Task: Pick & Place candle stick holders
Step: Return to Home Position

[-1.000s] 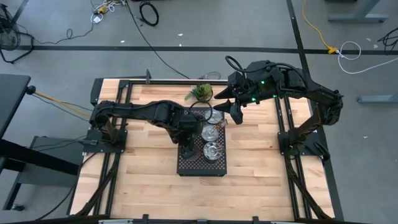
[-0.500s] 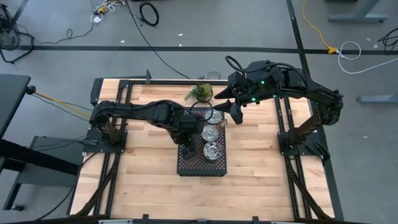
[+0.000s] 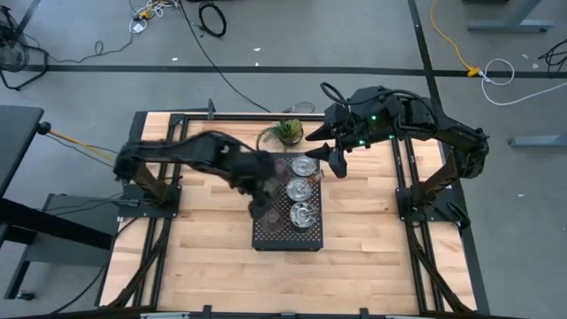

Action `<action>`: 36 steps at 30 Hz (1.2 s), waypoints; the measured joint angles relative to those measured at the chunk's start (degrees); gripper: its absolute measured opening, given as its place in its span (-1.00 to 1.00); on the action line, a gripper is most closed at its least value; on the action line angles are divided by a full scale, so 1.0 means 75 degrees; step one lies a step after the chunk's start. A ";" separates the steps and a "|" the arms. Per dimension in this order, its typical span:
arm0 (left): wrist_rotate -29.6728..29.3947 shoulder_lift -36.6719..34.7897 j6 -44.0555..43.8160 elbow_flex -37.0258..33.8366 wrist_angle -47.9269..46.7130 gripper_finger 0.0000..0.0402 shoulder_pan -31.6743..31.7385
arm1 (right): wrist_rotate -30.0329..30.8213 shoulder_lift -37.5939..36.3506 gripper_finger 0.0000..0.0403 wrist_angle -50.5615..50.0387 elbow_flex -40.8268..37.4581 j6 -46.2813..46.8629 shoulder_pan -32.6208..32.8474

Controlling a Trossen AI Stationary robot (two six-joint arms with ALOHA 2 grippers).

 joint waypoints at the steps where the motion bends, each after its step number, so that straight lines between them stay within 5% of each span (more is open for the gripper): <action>1: -0.0235 -0.0176 0.0263 0.0004 -0.0008 0.43 -0.0032 | -0.0004 -0.0004 0.10 -0.0029 0.0000 -0.0136 0.0000; 9: -0.3303 -0.1790 0.1387 -0.0051 -0.0363 0.43 -0.0813 | -0.0003 -0.0440 0.03 -0.0359 -0.0006 -0.0383 0.0003; 18: -0.4947 -0.4167 -0.0319 -0.2310 -0.0606 0.43 -0.2141 | 0.0783 -0.1557 -0.03 -0.1136 -0.0605 -0.0088 0.0880; 23: -0.5666 -0.5424 -0.1544 -0.4492 0.0288 0.43 -0.2904 | 0.1525 -0.2842 -0.03 -0.0435 -0.2234 0.0940 0.1414; 30: -0.6959 -0.6453 -0.1370 -0.7543 0.3324 0.43 -0.3573 | 0.2614 -0.4836 -0.03 0.1356 -0.5403 0.1556 0.2097; 36: -0.6971 -0.6710 -0.2754 -0.9597 0.4909 0.43 -0.3616 | 0.2731 -0.6185 -0.03 0.3284 -0.8023 0.2096 0.2110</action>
